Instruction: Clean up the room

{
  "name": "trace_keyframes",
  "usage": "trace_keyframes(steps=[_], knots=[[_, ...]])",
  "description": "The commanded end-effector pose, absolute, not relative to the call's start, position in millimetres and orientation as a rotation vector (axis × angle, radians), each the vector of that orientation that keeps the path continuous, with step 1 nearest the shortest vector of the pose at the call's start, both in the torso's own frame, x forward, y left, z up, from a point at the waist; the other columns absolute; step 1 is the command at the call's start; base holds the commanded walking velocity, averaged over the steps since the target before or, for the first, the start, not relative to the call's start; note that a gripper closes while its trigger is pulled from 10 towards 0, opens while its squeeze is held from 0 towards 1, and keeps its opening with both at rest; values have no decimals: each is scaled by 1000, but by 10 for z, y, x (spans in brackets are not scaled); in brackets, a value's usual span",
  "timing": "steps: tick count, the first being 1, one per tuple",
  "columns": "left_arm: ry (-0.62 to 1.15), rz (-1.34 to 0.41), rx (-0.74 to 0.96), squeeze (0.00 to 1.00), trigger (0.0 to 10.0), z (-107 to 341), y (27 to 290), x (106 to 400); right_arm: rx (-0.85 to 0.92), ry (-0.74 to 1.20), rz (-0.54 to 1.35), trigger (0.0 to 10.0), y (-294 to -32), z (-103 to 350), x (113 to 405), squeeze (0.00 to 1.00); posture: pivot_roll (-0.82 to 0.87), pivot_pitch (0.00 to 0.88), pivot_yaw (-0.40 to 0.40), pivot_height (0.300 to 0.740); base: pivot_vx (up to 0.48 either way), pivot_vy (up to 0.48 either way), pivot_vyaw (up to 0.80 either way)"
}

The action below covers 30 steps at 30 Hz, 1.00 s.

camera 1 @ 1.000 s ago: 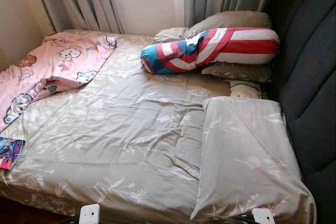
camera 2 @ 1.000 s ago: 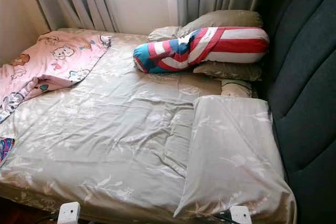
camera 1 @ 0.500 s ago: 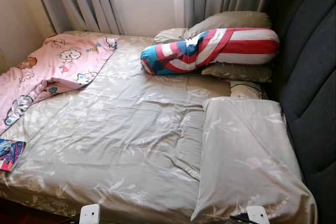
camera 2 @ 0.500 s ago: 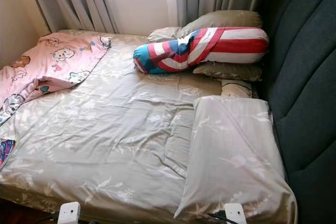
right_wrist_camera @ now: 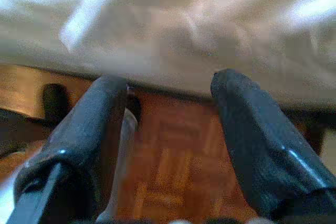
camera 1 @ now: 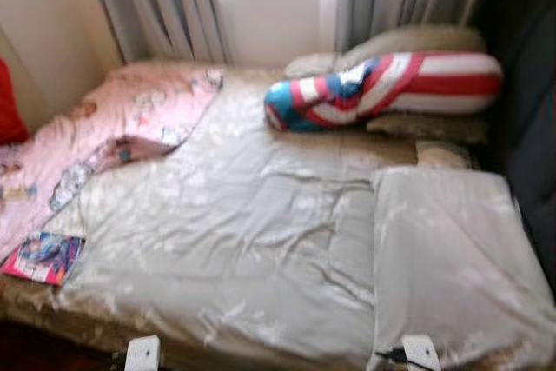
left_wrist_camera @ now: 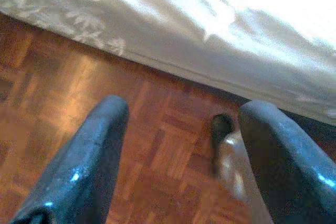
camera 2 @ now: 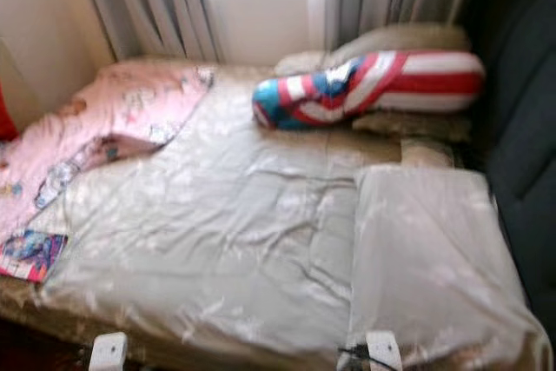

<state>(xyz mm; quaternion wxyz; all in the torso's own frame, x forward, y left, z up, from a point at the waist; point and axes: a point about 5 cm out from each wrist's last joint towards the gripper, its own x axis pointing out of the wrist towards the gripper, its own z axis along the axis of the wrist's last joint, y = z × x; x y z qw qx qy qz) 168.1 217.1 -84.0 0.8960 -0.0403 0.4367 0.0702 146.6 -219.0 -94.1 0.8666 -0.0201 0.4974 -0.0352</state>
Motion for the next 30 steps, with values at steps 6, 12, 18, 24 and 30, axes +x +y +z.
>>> trace_keyframes(steps=[6, 12, 18, 24, 30], knots=[[919, 165, -53, 0, 10000, -830, 2282, 1659, -29, 1016, -66, 10000, -2128, -920, 1548, 0, -26, 11, 29, 740, 0, 476, 0], [919, 168, -56, 0, 10000, -830, 2278, 1660, -28, 1015, -66, 10000, -2128, -921, 1546, 0, -24, 14, 27, 740, 0, 476, 0], [918, 170, -60, 0, 10000, -830, 2277, 1661, -23, 1019, -72, 10000, -2126, -928, 1530, 0, -24, 17, 25, 740, 0, 476, 0], [919, 171, -60, 0, 10000, -831, 2277, 1659, -22, 1022, -70, 10000, -2120, -931, 1525, 0, -22, 21, 24, 740, 0, 476, 0], [919, 172, -60, 0, 10000, -831, 2278, 1658, -25, 1024, -67, 10000, -2117, -933, 1522, 0, -21, 24, 24, 740, 0, 476, 0]])
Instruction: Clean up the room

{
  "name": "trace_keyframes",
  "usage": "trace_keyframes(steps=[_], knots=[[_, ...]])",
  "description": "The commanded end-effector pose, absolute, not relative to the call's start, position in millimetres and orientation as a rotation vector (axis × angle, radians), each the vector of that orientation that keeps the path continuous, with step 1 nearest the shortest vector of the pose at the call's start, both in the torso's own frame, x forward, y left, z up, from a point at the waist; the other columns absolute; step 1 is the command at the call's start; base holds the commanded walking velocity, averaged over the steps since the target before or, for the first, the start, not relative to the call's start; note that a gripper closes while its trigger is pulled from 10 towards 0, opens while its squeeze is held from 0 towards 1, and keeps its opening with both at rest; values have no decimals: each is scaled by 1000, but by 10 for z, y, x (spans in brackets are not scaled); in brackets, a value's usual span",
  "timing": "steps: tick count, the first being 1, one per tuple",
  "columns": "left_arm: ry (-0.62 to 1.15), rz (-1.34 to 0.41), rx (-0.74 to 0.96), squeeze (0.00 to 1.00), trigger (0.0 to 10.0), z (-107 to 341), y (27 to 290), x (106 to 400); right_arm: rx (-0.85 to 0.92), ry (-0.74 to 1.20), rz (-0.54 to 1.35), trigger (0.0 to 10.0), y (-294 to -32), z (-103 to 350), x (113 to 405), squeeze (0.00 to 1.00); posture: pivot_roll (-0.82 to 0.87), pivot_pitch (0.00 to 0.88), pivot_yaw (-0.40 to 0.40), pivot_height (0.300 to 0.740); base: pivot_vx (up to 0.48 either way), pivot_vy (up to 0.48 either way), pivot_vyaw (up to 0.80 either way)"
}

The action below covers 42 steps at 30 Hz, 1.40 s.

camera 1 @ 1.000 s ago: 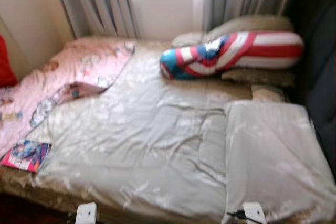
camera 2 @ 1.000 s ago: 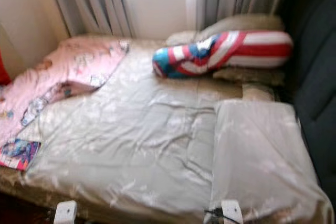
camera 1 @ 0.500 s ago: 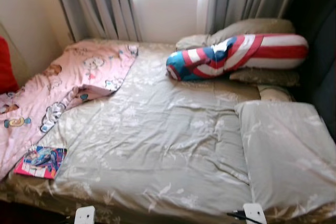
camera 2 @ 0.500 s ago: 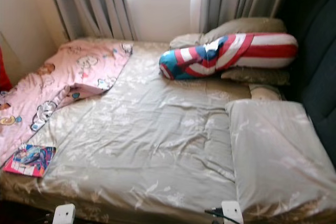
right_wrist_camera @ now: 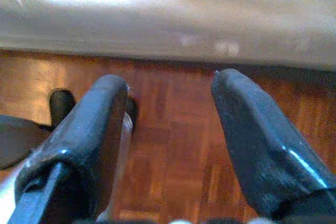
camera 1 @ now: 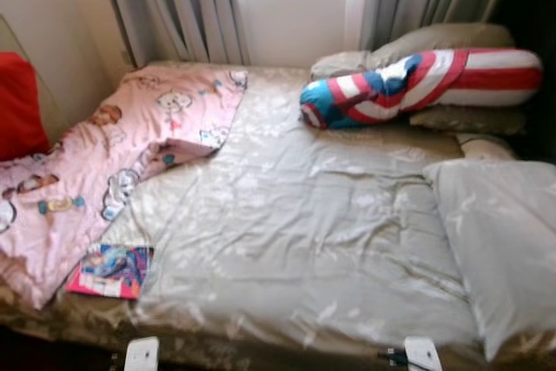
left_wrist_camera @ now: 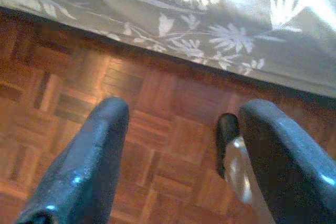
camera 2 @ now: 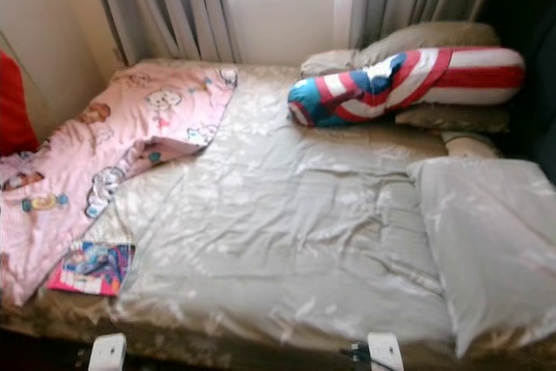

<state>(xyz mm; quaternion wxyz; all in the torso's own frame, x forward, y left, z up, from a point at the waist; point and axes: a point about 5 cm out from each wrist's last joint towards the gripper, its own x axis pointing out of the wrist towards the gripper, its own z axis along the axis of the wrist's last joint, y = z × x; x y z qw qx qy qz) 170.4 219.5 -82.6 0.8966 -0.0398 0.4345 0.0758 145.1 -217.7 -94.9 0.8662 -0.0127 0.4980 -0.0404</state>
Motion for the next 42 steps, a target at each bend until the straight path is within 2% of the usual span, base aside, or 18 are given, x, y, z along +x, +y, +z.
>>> trace_keyframes(steps=[1, 42], knots=[[919, 172, -60, 0, 10000, -831, 2278, 1658, -25, 1024, -67, 10000, -2116, -934, 1521, 0, -22, 25, 24, 740, 0, 476, 0], [923, 172, -64, 0, 10000, -844, 2260, 1637, -41, 1031, -44, 10000, -2105, -946, 1490, 0, -25, 0, 16, 740, 0, 476, 0]])
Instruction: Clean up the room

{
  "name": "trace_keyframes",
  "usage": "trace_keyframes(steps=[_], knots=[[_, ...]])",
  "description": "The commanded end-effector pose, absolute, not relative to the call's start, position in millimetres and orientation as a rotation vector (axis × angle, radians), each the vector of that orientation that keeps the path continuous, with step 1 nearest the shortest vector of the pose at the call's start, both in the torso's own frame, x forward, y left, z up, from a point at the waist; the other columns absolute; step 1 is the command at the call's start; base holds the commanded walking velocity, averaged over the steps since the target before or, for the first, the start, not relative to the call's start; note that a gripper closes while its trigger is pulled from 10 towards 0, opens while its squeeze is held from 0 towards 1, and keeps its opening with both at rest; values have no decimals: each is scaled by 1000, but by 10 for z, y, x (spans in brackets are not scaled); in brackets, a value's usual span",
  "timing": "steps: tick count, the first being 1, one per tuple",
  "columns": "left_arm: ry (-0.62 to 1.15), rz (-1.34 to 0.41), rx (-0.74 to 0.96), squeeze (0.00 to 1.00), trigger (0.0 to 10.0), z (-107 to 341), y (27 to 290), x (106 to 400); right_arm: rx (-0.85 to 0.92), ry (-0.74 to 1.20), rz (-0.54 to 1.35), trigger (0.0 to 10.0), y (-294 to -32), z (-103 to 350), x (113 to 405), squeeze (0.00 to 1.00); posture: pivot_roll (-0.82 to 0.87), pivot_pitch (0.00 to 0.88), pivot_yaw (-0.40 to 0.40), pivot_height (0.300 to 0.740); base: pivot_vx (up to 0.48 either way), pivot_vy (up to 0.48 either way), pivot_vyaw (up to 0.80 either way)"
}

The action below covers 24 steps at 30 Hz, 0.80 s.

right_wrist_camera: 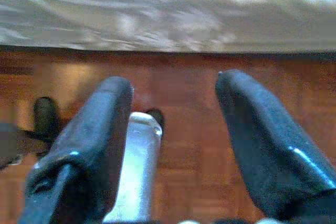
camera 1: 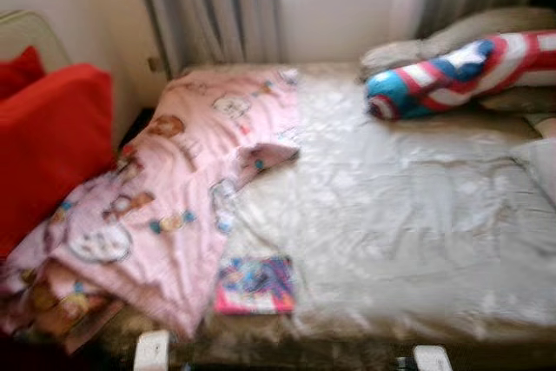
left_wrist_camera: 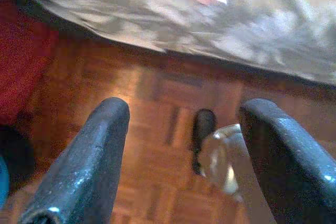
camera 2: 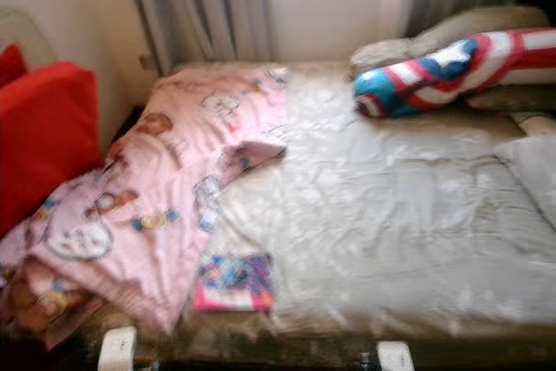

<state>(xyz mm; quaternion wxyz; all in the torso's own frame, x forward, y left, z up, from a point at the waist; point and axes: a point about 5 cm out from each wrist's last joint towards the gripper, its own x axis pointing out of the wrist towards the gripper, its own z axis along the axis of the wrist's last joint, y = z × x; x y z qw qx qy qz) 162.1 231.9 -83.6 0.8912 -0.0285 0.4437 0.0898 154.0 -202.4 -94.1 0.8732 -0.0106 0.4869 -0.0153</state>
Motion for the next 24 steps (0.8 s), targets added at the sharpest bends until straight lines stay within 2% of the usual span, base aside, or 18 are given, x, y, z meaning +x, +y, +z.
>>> trace_keyframes(steps=[1, 8, 24], knots=[[923, 172, -65, 0, 10000, -845, 2259, 1636, -40, 1031, -46, 10000, -2105, -946, 1489, 0, -25, 0, 16, 740, 0, 458, 0], [923, 175, -67, 0, 10000, -847, 2259, 1631, -42, 1031, -44, 10000, -2105, -947, 1487, 0, -24, 0, 16, 740, 0, 452, 0], [899, 192, -88, 0, 10000, -834, 2262, 1648, -37, 1025, -49, 10000, -2110, -942, 1497, 0, -19, 18, 11, 740, 0, 0, 0]])
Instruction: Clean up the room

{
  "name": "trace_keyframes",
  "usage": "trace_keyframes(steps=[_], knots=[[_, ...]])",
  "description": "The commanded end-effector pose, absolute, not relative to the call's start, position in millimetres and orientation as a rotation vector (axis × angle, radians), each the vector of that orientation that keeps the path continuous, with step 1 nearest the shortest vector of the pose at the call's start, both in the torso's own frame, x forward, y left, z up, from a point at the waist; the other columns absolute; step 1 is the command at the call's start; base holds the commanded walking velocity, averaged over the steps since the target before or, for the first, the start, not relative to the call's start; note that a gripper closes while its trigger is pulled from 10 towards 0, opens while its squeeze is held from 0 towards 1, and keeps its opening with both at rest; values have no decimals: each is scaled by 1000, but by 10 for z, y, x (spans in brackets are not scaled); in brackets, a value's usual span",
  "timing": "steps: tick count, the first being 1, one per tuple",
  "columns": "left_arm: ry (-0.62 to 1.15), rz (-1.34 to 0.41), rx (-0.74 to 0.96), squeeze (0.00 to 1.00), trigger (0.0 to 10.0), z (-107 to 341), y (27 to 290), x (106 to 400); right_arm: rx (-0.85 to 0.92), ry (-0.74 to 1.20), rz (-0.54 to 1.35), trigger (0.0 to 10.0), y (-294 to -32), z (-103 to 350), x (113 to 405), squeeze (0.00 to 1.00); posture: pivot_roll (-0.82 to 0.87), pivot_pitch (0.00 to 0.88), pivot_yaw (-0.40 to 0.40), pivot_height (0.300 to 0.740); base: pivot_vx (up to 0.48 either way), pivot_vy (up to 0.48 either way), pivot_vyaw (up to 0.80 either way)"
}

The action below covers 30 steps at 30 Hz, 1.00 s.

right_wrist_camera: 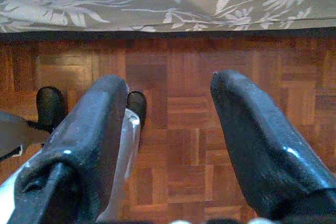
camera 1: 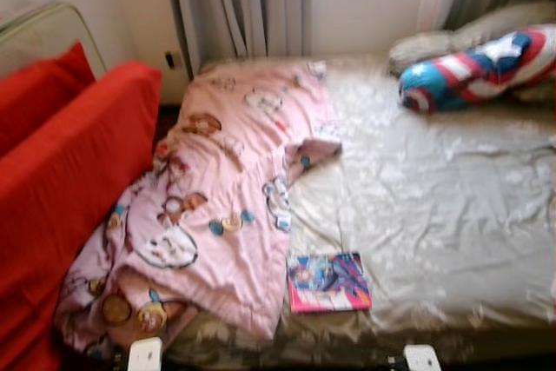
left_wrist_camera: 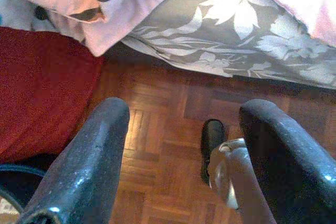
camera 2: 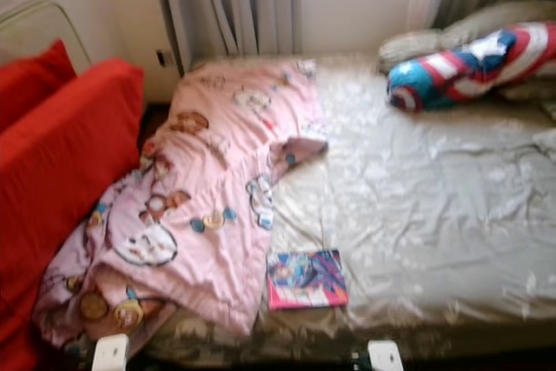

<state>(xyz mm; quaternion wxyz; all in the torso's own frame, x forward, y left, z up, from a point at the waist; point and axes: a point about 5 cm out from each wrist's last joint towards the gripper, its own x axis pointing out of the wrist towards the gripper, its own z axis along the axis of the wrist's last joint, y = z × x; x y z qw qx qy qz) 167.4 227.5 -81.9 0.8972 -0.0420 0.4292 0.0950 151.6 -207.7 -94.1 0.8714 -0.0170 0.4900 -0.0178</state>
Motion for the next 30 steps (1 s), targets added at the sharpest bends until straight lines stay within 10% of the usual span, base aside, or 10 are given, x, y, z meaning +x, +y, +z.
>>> trace_keyframes(steps=[1, 30], knots=[[897, 192, -97, 0, 10000, -834, 2260, 1650, -36, 1025, -49, 10000, -2109, -941, 1500, 0, -18, 20, 11, 740, 0, 0, 0], [881, 199, -111, 0, 10000, -827, 2256, 1660, -35, 1006, -41, 10000, -2110, -930, 1518, 0, -18, 37, 8, 740, 0, 0, 151]])
